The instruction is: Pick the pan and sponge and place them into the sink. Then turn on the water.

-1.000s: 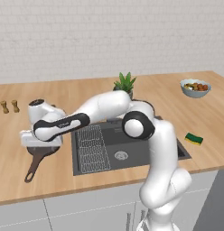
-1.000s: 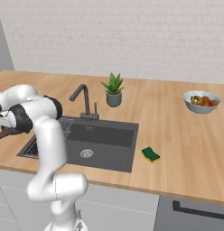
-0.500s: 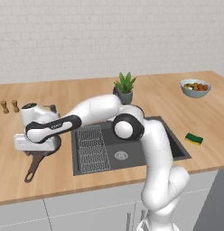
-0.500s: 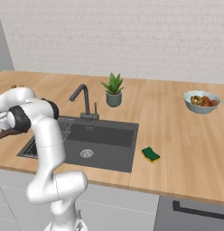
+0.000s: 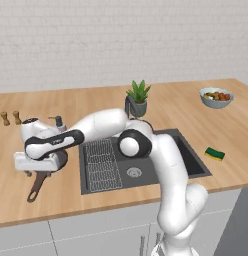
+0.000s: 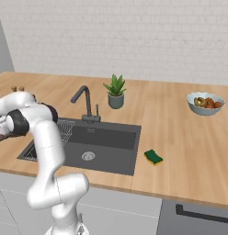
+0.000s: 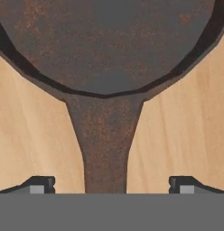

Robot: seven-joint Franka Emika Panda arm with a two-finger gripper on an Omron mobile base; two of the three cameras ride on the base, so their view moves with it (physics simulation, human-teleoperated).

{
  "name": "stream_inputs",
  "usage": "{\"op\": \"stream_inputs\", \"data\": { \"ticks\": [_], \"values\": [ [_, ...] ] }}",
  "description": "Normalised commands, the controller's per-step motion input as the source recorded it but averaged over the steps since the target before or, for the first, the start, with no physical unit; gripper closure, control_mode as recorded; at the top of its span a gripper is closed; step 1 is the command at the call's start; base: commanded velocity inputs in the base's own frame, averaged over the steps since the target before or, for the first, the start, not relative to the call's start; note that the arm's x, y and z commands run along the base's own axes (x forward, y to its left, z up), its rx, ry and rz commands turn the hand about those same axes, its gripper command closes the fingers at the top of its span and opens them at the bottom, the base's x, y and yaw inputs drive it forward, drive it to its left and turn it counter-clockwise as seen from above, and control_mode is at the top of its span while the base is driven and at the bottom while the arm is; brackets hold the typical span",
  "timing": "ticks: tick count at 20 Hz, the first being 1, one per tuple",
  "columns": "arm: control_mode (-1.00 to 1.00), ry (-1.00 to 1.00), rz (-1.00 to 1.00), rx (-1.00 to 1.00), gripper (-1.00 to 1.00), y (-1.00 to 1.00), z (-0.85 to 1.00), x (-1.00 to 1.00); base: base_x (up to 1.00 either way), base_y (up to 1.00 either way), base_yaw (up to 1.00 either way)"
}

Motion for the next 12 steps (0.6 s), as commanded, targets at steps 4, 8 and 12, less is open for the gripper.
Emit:
{"op": "stream_inputs", "data": {
  "ticks": [4, 8, 12],
  "values": [
    [-1.00, 0.04, -0.07, -0.01, -1.00, 0.00, -0.22, 0.00, 0.00, 0.00, 0.00],
    [-1.00, 0.01, -0.06, -0.01, -1.00, 0.00, -0.27, 0.00, 0.00, 0.00, 0.00],
    [-1.00, 0.00, -0.04, 0.00, -1.00, 0.00, -0.30, 0.00, 0.00, 0.00, 0.00]
  ]
}}
